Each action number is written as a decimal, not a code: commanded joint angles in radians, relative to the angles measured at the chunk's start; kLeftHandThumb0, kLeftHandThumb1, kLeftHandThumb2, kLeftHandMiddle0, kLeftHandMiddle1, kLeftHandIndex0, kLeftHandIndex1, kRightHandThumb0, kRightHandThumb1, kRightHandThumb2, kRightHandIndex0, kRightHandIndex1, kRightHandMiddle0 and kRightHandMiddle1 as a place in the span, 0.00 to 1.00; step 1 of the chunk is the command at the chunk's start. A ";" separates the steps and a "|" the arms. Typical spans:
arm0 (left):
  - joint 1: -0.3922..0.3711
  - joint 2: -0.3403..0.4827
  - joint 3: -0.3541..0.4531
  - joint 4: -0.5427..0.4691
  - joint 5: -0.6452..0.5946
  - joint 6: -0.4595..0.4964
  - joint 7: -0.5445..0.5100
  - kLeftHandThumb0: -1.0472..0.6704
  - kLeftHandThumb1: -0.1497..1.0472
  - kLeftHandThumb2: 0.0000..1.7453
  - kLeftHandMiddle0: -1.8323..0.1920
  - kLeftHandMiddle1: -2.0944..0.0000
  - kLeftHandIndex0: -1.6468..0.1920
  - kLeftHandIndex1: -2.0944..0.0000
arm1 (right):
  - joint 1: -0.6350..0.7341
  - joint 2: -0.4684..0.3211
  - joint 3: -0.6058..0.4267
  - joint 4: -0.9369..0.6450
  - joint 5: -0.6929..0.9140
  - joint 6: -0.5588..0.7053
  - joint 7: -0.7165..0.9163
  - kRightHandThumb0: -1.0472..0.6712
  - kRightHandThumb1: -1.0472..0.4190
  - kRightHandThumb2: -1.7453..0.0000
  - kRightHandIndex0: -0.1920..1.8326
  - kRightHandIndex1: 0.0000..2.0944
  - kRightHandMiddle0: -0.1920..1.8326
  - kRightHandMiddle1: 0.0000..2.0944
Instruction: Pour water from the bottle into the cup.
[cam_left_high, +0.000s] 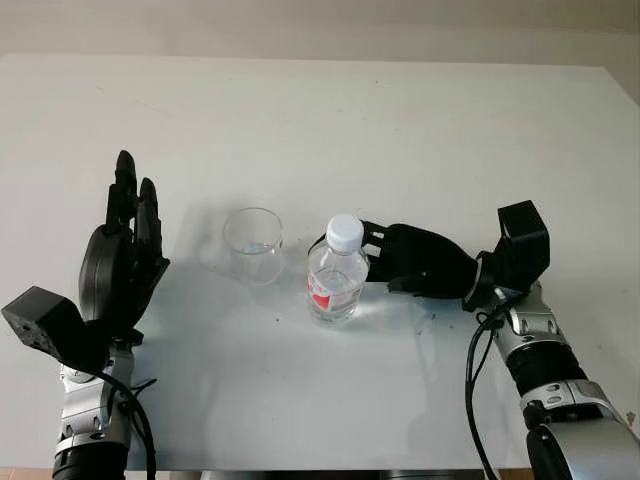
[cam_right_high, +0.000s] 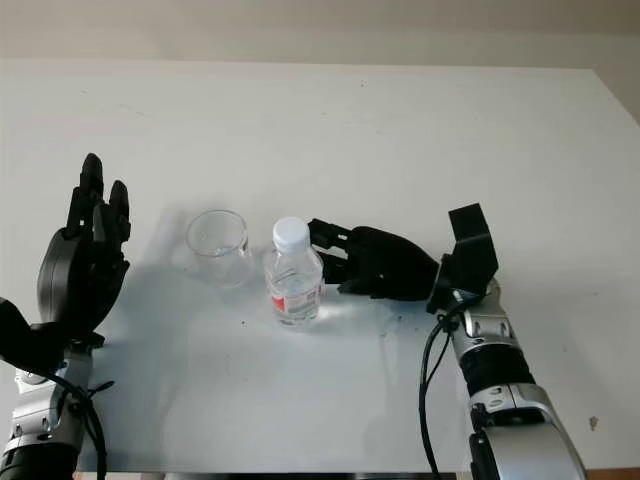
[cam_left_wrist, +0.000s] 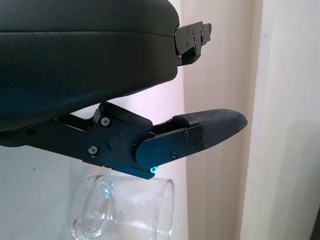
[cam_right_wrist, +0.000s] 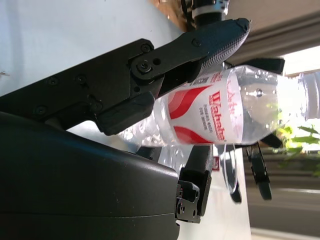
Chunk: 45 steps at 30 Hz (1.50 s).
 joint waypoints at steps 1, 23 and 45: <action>0.000 0.004 0.004 -0.015 -0.002 -0.002 0.001 0.20 1.00 0.39 1.00 1.00 1.00 1.00 | 0.000 0.014 0.022 0.001 -0.016 0.012 0.011 0.05 0.09 0.97 0.06 0.58 0.00 0.63; 0.004 -0.006 0.009 -0.005 -0.010 -0.020 0.009 0.20 1.00 0.36 1.00 1.00 1.00 1.00 | 0.019 0.032 0.141 -0.181 -0.077 -0.019 0.044 0.07 0.14 0.98 0.10 0.45 0.03 0.56; 0.024 0.003 0.025 -0.051 -0.022 -0.016 0.020 0.20 1.00 0.37 1.00 1.00 1.00 1.00 | 0.278 0.025 0.215 -0.482 -0.291 -0.376 -0.400 0.30 0.00 0.89 0.98 1.00 0.88 1.00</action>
